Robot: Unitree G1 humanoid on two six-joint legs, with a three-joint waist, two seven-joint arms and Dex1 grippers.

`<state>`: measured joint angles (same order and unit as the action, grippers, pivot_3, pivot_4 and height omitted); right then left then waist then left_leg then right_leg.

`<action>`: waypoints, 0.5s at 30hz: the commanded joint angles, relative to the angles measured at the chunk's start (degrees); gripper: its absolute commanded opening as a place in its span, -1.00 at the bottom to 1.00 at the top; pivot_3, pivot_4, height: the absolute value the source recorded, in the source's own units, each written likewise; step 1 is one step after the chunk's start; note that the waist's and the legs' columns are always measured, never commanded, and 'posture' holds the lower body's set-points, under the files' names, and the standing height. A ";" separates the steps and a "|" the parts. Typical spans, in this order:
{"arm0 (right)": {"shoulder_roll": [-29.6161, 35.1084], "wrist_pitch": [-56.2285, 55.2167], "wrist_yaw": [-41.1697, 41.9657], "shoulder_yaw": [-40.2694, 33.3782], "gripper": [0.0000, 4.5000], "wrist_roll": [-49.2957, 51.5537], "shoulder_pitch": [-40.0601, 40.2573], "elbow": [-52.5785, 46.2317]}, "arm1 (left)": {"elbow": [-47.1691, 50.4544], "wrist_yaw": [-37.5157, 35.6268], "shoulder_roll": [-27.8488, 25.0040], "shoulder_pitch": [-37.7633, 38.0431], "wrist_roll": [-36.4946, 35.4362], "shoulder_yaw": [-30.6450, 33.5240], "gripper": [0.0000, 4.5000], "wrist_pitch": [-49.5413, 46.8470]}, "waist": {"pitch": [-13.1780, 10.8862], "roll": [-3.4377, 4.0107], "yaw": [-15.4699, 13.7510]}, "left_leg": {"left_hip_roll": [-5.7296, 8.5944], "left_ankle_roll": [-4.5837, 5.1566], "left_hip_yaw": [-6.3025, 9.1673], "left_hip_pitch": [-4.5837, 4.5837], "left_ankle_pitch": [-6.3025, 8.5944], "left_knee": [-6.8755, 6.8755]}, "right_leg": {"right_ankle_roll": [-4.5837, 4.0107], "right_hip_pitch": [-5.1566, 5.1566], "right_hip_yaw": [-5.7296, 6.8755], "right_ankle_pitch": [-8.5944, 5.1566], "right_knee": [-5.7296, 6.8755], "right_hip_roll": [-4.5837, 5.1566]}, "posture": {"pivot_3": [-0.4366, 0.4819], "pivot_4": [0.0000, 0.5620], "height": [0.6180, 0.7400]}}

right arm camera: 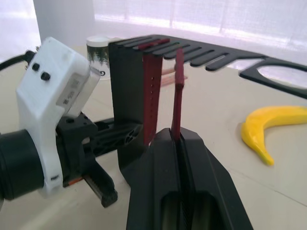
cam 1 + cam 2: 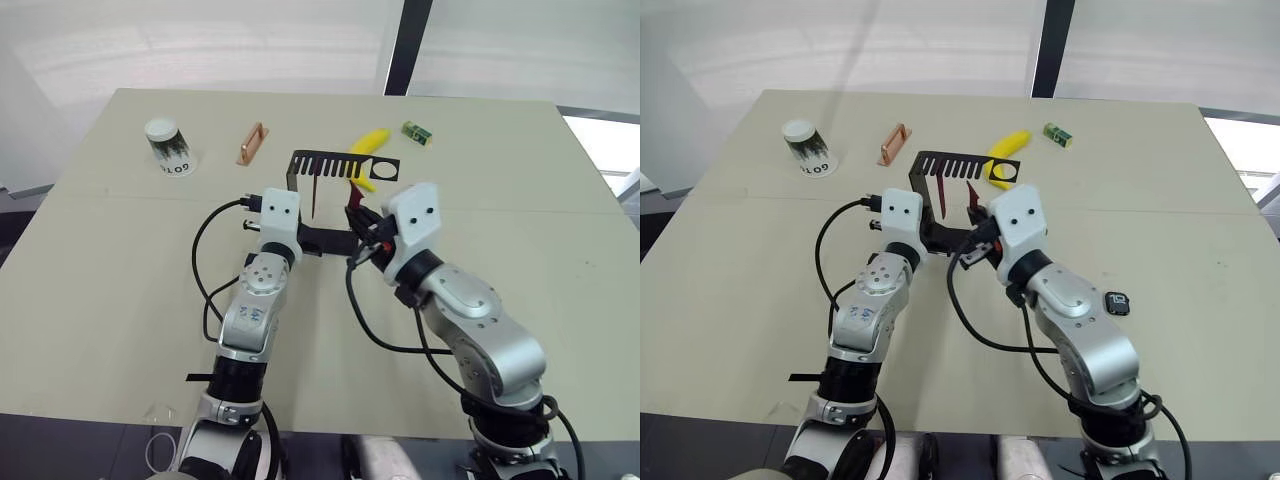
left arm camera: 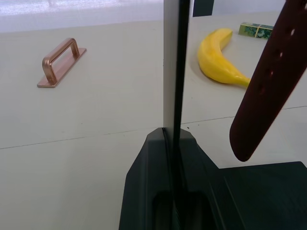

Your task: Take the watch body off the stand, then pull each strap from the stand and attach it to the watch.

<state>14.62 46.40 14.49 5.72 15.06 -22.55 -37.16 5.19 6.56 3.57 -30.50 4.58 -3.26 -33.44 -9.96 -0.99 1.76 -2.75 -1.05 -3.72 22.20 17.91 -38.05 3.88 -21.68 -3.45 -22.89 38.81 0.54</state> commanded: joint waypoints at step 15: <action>4.04 -1.33 3.57 -4.29 -1.00 5.42 1.78 -2.29 | 10.81 -6.31 -2.94 4.72 -2.17 0.48 0.71 -9.12 | 0.00 -0.01 -0.04 | -0.01 0.00 0.01 0.01 0.00 0.02 | 0.00 -0.01 -0.01 0.00 -0.03 -0.01 | -0.05 -0.47 1.00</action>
<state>18.15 46.41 16.85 2.54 19.61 -20.79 -37.71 11.34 1.32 0.91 -25.93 3.27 -2.92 -41.95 -9.96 -1.00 1.72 -2.76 -1.05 -3.71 22.21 17.91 -38.03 3.88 -21.69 -3.47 -22.89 38.76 0.53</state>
